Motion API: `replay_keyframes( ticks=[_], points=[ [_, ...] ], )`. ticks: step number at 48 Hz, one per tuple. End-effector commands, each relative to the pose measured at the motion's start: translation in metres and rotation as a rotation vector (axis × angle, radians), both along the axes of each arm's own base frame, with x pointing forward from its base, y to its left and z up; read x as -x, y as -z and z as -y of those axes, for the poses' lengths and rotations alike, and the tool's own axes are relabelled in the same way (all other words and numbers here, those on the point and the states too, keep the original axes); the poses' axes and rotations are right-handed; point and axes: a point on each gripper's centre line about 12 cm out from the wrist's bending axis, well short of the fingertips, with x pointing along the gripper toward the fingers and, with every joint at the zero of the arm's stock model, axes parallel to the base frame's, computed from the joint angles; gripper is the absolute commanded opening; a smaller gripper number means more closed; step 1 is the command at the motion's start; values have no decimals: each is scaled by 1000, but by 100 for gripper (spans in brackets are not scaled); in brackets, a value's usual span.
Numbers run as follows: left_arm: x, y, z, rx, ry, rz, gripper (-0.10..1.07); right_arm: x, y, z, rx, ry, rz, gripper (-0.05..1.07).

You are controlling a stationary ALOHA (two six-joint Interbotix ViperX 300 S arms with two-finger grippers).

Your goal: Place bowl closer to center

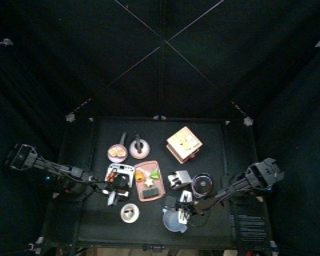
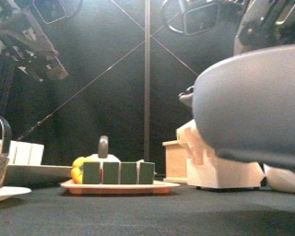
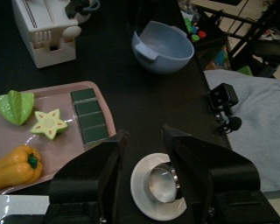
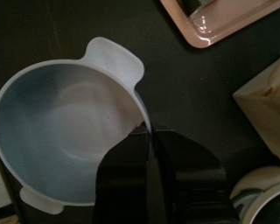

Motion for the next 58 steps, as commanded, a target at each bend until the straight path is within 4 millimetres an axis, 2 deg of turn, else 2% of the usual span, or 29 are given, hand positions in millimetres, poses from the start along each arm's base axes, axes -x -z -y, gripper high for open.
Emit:
replay_keyframes(
  ticks=[1, 7, 17, 21, 38, 58],
  points=[
    [-2, -5, 1, 5, 3, 15, 78, -13, -11, 5, -7, 13, 38, 40],
    [-2, -5, 1, 4, 3, 14, 78, -19, -5, 14, 8, 28, 34, 48],
    [-2, -5, 0, 4, 0, 14, 78, -26, -2, 17, 15, 25, 48, 67],
    [-2, -5, 0, 4, 0, 14, 78, -27, -2, 17, 21, 26, 42, 71],
    [-2, -4, -1, 4, -3, 12, 78, -27, -10, 15, 14, 42, 42, 72],
    [-1, -3, -2, 3, -6, 9, 78, -26, -10, 16, 21, 49, 30, 72]
  ],
)
